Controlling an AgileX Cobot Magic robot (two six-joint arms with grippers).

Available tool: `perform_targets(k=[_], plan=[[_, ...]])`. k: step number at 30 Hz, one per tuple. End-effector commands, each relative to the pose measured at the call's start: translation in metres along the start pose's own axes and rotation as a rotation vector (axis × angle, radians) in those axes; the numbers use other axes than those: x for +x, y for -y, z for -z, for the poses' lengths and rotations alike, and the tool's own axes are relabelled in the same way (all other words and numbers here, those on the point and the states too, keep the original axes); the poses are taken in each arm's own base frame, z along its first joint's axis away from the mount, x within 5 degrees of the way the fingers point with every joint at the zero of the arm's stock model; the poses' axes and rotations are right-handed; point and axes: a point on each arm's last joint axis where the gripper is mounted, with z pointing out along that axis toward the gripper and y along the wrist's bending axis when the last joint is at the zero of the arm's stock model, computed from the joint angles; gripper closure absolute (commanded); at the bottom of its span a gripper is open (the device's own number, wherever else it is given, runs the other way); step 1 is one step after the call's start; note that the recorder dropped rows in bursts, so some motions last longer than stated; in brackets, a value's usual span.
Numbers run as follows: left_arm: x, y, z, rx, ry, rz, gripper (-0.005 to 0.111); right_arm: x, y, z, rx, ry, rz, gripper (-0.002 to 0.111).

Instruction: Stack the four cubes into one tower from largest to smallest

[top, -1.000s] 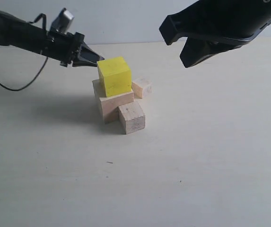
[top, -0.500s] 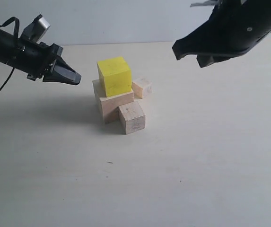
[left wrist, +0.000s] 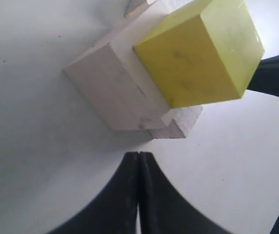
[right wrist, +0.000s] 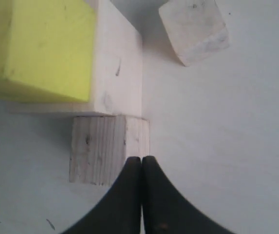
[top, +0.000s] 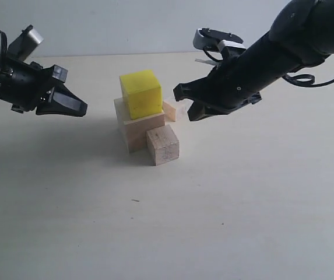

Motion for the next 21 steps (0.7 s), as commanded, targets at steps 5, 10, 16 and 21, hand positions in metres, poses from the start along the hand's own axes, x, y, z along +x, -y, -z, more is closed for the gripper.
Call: perform_targets(k=[5,10,16,21], plan=[[-0.003,0.02,0.019,-0.012,0.063,-0.04,0.107,-0.024,0.005,-0.019,-0.032,0.042,-0.012,0.108],[-0.005,0.018,0.02,-0.047,0.079,-0.035,0.107,-0.029,0.009,-0.035,-0.057,0.028,-0.045,0.108],[-0.005,0.01,0.014,-0.059,0.081,-0.002,0.107,-0.029,0.009,-0.052,-0.13,-0.012,-0.087,0.108],[0.001,0.007,0.011,-0.068,0.064,0.0,0.107,-0.026,0.009,-0.056,-0.147,-0.036,-0.095,0.108]])
